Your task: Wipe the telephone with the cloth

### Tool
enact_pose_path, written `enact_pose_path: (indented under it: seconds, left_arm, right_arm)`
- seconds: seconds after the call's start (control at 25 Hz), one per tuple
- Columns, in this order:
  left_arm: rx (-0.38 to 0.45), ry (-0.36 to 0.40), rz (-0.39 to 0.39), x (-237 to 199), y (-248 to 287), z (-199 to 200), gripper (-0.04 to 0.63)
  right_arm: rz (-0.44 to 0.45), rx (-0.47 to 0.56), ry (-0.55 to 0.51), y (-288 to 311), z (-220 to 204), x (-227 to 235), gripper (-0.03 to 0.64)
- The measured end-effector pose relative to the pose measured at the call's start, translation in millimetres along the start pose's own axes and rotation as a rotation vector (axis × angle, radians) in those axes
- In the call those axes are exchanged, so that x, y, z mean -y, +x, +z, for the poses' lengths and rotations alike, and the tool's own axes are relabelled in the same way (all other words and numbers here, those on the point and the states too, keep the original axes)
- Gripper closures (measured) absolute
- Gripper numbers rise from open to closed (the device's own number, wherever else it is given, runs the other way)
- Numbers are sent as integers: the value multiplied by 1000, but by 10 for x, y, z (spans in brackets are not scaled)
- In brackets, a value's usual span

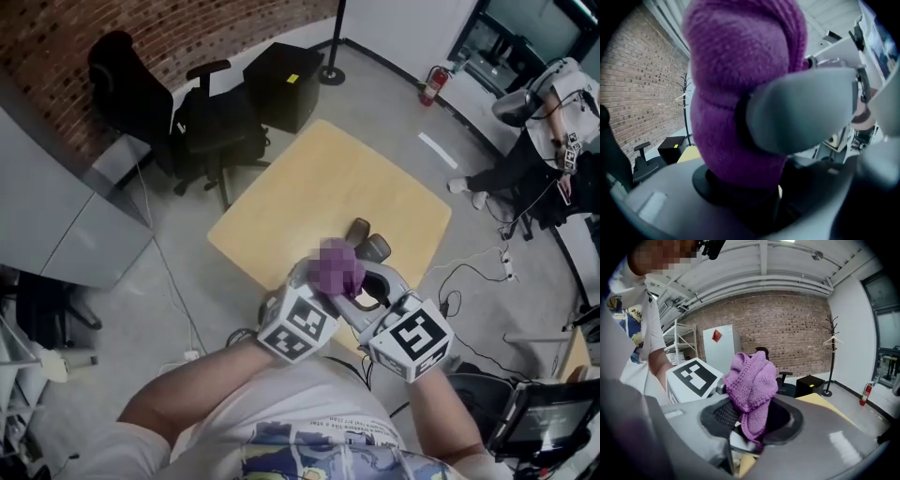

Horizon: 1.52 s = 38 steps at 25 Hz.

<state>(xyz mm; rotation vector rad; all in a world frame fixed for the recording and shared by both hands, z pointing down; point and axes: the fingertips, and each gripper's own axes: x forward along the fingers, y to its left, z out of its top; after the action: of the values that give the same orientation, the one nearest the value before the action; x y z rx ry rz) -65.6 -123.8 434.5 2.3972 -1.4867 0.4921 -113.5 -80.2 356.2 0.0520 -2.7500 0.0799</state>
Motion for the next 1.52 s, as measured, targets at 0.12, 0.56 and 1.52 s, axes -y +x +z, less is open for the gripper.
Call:
enact_pose_path:
  seconds: [0.12,0.56,1.52]
  left_arm:
    - [8,-4,-10,-47,-113,-34,337]
    - [43,21,-55,-65,-363,-39,337]
    - [82,19,-143,-96,-578,-54,337]
  right_arm:
    - [-22,-24,-25,94,-13,-15,488]
    - [-234,-15,-48,-109,169,454,488]
    - [-143,-31,-49,210,234,-452,488]
